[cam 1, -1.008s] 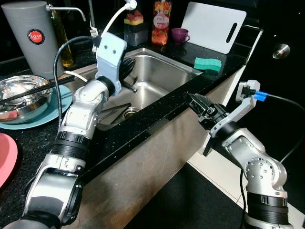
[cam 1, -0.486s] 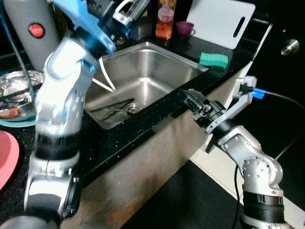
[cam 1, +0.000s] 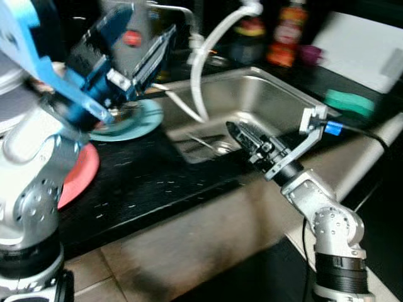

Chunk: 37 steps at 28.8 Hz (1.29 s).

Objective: Kitchen organization

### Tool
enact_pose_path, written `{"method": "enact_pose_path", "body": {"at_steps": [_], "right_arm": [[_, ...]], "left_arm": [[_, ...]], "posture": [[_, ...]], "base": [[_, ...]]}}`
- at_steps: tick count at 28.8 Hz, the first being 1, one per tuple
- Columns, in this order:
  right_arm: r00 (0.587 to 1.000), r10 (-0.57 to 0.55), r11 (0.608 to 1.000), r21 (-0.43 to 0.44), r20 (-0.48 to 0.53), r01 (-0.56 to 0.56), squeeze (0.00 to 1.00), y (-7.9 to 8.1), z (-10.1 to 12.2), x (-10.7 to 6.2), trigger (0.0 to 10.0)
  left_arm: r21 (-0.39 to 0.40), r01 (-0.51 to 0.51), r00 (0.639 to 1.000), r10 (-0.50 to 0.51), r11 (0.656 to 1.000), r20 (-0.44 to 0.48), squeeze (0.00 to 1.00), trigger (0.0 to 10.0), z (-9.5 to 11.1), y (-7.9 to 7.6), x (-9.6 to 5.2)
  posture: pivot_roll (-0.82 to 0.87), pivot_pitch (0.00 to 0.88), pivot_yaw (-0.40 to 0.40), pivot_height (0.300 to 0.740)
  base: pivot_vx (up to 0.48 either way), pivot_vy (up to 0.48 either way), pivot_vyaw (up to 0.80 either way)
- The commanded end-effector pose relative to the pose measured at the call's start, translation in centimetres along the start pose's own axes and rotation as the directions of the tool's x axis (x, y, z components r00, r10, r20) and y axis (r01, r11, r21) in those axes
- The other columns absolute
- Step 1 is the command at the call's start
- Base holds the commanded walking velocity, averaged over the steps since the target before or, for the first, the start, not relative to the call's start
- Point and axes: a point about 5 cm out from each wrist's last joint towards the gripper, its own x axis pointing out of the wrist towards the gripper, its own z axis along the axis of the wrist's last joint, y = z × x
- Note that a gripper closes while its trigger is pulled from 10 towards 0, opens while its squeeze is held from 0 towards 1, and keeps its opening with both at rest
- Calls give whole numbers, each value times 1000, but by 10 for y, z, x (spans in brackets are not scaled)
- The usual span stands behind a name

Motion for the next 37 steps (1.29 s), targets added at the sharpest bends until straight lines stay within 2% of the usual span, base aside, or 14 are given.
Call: {"method": "enact_pose_path", "body": {"at_steps": [1,4,8,10,15,18,19,22,27,30,31,34,37], "right_arm": [[1000,16,1000,24,-4,-16,0,-1,-4,1,10000],[1000,20,999,28,-4,-20,0,-1,-4,1,10000],[999,41,998,40,-18,-40,0,-1,-8,-1,10000],[998,57,998,43,-30,-56,0,1,-10,-2,10000],[997,72,996,46,-36,-70,0,3,-12,-2,10000],[996,77,996,45,-40,-75,0,3,-13,-2,10000],[996,77,996,45,-40,-75,0,3,-13,-2,10000],[998,52,998,39,-44,-50,0,0,-14,-1,10000],[999,22,999,33,-48,-21,0,-4,-15,1,10000],[998,24,1000,20,-52,-23,0,-2,-15,2,10000],[998,29,999,19,-48,-28,0,-1,-14,2,10000],[998,32,999,18,-45,-31,0,0,-13,2,10000],[999,32,999,16,-44,-31,0,0,-11,1,10000]], "left_arm": [[-69,46,998,-49,997,-46,0,10000,-9,-19,-7],[-84,57,996,-63,995,-64,0,10000,-10,-23,-11],[-83,76,986,-88,994,-142,0,10000,-17,-31,-20],[-34,72,977,-78,997,-197,0,10000,-23,-30,-23],[38,58,965,-46,998,-259,0,10000,-28,-26,-26],[198,34,938,37,980,-346,0,10000,-36,-18,-31],[198,34,938,37,980,-346,0,10000,-36,-18,-31],[369,62,905,104,927,-413,0,10000,-39,-6,-34],[514,163,883,109,842,-457,0,10000,-40,8,-32],[538,207,864,105,817,-492,0,10000,-45,12,-34],[558,231,855,107,797,-507,0,10000,-49,15,-36],[570,248,850,106,783,-515,0,10000,-51,17,-36],[589,322,823,88,742,-561,0,10000,-57,22,-40]], "posture": [[171,0,-42,740],[171,0,-42,740],[180,0,-45,740],[181,0,-44,740],[179,0,-45,740],[175,0,-46,740],[175,0,-46,740],[171,0,-46,740],[161,0,-42,740],[152,0,-38,740],[152,0,-38,740],[142,0,-34,740],[138,0,-35,740]], "base": [[0,0,800],[0,0,800],[0,0,800],[0,0,800],[0,0,800],[0,0,800],[0,0,800],[0,0,531],[0,0,0],[0,0,0],[0,0,0],[0,0,0],[0,0,0]]}}
